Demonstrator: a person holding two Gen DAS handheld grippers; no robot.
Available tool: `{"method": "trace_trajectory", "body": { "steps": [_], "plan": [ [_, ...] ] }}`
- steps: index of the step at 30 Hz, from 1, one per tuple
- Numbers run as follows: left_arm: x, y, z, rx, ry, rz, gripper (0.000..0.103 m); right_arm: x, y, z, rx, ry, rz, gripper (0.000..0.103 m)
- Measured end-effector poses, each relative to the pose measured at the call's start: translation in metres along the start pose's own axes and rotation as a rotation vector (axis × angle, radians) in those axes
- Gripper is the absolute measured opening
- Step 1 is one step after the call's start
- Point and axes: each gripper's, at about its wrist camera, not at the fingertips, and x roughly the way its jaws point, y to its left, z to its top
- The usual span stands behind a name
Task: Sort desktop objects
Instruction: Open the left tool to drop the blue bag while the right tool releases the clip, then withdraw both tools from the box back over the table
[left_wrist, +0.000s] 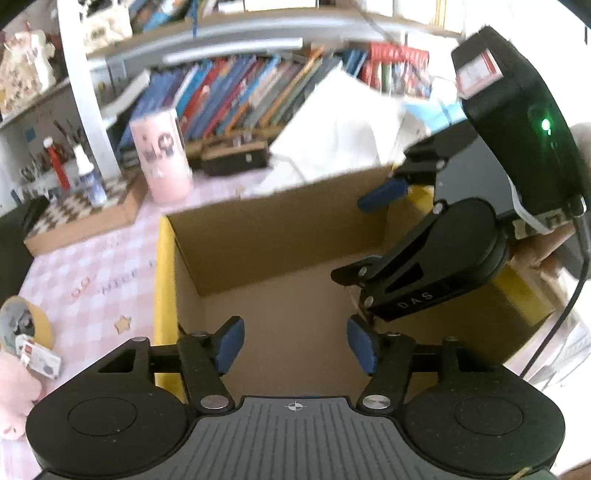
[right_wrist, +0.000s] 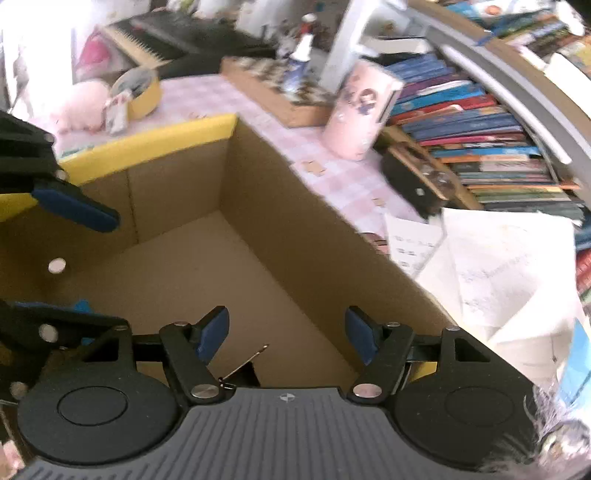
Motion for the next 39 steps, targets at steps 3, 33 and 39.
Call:
{"method": "trace_trajectory", "body": {
  "steps": [3,33,39],
  "plan": [
    [-0.012,0.007,-0.001,-0.022,-0.048,-0.009,0.068,-0.019,-0.004,-0.001,0.059,-0.053,-0.027,0.067],
    [-0.113,0.11,-0.073,-0.172,-0.312,-0.034,0.08,-0.144,0.13,-0.027,0.8,-0.302,-0.505,0.085],
    [-0.128,0.132,-0.098,-0.204,-0.313,-0.004,0.081,-0.144,0.167,-0.028,0.858,-0.272,-0.586,0.085]
  ]
}}
